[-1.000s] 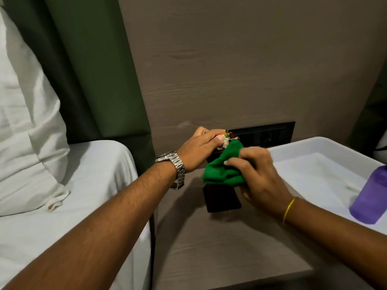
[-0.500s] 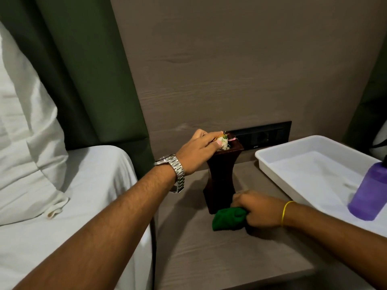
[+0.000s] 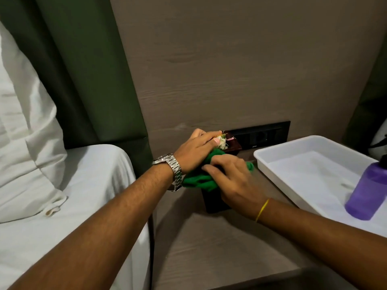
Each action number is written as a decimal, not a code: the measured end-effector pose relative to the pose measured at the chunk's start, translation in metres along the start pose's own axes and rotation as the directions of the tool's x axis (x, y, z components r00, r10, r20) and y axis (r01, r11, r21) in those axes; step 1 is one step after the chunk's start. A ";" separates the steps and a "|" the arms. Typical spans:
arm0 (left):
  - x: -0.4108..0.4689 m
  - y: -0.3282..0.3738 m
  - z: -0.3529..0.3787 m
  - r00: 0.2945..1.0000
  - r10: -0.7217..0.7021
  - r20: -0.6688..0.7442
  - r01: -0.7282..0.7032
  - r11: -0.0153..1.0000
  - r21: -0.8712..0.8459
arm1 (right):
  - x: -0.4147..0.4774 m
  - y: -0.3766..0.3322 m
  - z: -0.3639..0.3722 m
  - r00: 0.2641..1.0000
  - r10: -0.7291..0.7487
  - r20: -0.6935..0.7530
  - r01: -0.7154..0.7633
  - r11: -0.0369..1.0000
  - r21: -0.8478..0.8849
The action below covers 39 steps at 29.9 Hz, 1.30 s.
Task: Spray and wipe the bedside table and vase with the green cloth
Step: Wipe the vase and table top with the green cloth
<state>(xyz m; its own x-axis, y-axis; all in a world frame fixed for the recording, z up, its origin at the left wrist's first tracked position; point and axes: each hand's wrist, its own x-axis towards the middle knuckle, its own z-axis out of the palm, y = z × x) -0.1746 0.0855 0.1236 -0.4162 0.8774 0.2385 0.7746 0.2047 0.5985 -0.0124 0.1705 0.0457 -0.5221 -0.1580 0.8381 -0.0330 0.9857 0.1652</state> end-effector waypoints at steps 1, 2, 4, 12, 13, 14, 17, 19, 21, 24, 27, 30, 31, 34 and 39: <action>0.001 0.000 0.000 1.000 0.005 -0.008 -0.005 1.000 -0.002 | -0.001 0.000 0.006 0.998 -0.038 0.051 0.039 0.999 -0.031; 0.002 0.001 0.001 1.000 0.010 -0.012 -0.010 1.000 -0.004 | -0.005 0.001 0.011 0.988 -0.082 0.132 0.088 0.995 -0.042; 0.004 0.000 0.002 1.000 0.014 -0.014 -0.014 1.000 0.004 | -0.014 -0.003 0.018 0.934 -0.148 0.324 0.158 0.987 -0.004; 0.006 0.006 0.005 0.999 0.006 0.036 -0.006 1.000 -0.013 | -0.036 -0.031 0.038 0.625 0.034 0.780 -0.085 0.996 0.026; 0.006 0.007 0.008 0.999 0.016 0.037 -0.017 1.000 0.012 | -0.033 -0.031 0.041 0.580 0.066 0.812 -0.139 0.990 0.018; 0.004 0.008 0.009 0.999 0.017 0.034 -0.018 0.999 0.033 | -0.026 -0.031 0.040 0.523 0.080 0.849 -0.195 0.980 0.028; 0.001 0.004 0.013 0.999 -0.009 0.032 0.007 0.997 0.071 | -0.011 -0.030 0.035 0.377 0.029 0.926 -0.467 0.869 0.163; -0.001 0.004 0.010 1.000 -0.018 0.020 0.016 0.997 0.079 | -0.006 -0.022 0.017 0.286 0.041 0.957 -0.638 0.753 0.158; 0.000 0.003 0.006 1.000 -0.020 0.007 0.019 0.997 0.076 | -0.008 -0.012 -0.005 0.205 0.050 0.977 -0.791 0.596 0.135; -0.001 0.009 0.005 1.000 0.003 -0.023 -0.001 0.997 0.073 | -0.010 0.013 -0.052 0.169 0.136 0.976 -0.948 0.293 0.123; -0.009 0.011 0.007 1.000 0.017 -0.006 -0.016 0.993 0.114 | -0.008 0.040 -0.097 0.209 0.367 0.907 -0.976 0.021 0.216; -0.005 0.011 0.005 0.997 0.061 -0.050 -0.055 0.992 0.116 | -0.002 0.096 -0.122 0.238 0.694 0.680 -0.945 0.004 0.327; -0.002 0.009 0.007 0.996 0.066 -0.066 -0.059 0.993 0.107 | -0.002 0.117 -0.122 0.258 0.765 0.590 -0.946 0.075 0.316; -0.002 0.006 0.010 0.989 0.078 -0.127 -0.065 0.992 0.105 | -0.003 0.163 -0.096 0.346 0.859 0.378 -0.934 0.354 0.050; -0.022 0.007 0.020 0.955 0.034 -0.296 -0.030 0.999 0.018 | -0.032 0.179 -0.024 0.206 0.799 0.565 -0.650 0.543 -0.531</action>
<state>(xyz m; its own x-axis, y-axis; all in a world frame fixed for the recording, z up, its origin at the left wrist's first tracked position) -0.1505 0.0765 0.1069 -0.5120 0.7162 0.4743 0.7951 0.1863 0.5771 0.0183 0.3510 0.0610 -0.6153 0.7882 0.0106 0.7744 0.6069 -0.1787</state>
